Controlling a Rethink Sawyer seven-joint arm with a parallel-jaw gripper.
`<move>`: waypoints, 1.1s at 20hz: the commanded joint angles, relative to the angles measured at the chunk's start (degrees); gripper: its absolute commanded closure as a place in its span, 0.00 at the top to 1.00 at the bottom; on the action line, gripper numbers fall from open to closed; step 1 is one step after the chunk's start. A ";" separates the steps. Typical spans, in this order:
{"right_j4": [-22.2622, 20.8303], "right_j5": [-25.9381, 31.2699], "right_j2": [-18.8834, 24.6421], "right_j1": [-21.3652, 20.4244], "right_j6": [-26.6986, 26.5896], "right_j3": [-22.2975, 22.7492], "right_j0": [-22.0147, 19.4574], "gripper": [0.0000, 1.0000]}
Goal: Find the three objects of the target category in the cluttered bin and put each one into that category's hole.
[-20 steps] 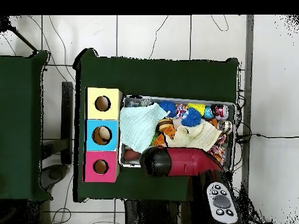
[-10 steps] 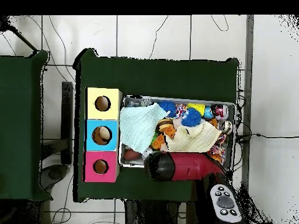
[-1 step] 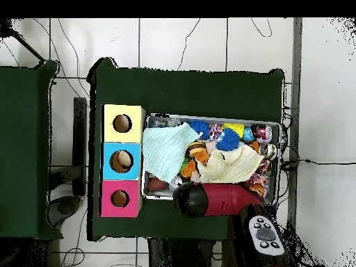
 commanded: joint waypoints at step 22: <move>-1.81 -3.96 -0.63 -0.51 6.17 -1.11 -0.34 1.00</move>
